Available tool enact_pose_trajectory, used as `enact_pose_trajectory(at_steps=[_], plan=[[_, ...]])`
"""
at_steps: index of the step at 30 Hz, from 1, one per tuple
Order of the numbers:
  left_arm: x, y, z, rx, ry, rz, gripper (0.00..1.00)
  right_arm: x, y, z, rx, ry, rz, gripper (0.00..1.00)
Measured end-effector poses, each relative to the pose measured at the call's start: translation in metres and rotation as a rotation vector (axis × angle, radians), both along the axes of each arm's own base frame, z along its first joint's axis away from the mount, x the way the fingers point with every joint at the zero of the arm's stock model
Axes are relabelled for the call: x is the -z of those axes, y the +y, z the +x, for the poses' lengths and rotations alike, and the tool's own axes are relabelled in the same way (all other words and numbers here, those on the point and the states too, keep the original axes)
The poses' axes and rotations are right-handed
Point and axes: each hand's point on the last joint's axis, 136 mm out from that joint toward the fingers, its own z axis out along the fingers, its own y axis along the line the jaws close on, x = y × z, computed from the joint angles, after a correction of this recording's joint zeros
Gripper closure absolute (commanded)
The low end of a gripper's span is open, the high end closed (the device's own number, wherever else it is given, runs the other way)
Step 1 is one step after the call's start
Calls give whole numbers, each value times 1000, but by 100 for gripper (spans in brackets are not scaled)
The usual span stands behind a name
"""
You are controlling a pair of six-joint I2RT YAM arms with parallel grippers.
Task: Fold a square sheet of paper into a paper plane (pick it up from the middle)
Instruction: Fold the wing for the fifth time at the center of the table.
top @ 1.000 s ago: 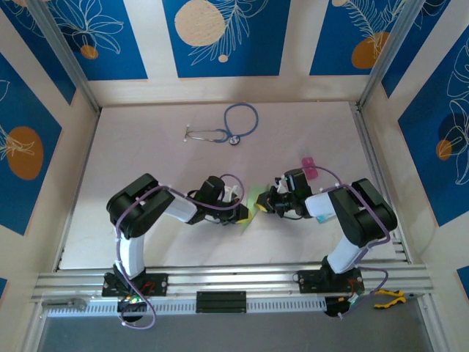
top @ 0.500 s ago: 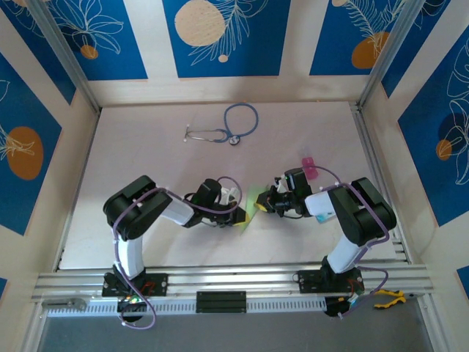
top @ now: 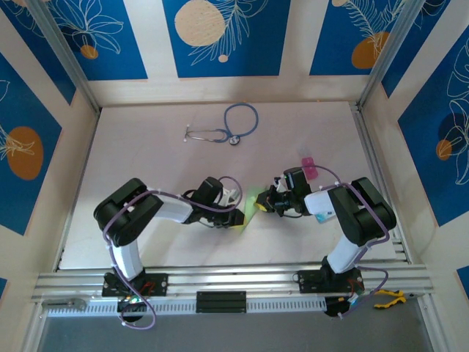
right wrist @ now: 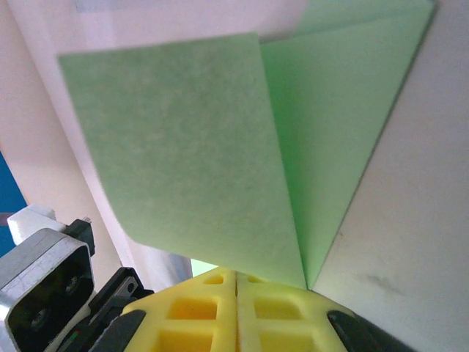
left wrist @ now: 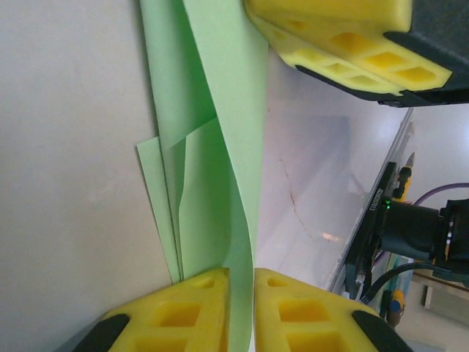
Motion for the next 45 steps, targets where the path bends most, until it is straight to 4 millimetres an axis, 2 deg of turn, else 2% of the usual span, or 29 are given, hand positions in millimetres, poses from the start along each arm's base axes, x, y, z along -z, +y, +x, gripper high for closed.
enact_pose_trajectory(at_steps=[7,9,12,15,23,35,45], plan=[[5,2,-4,25,-8,39,98,0,0,0,0,3,-2,94],[5,1,-4,28,-12,41,96,0,0,0,0,3,-4,93],[5,2,-4,28,-14,43,85,0,0,0,0,3,-5,94],[1,1,-5,32,-26,41,79,0,0,0,0,4,-5,93],[-1,5,-9,52,-62,82,73,0,0,0,1,5,-8,94],[2,4,-11,137,-164,230,74,1,1,0,0,9,-11,94],[5,9,-9,160,-211,294,83,1,2,0,-1,8,-13,94]])
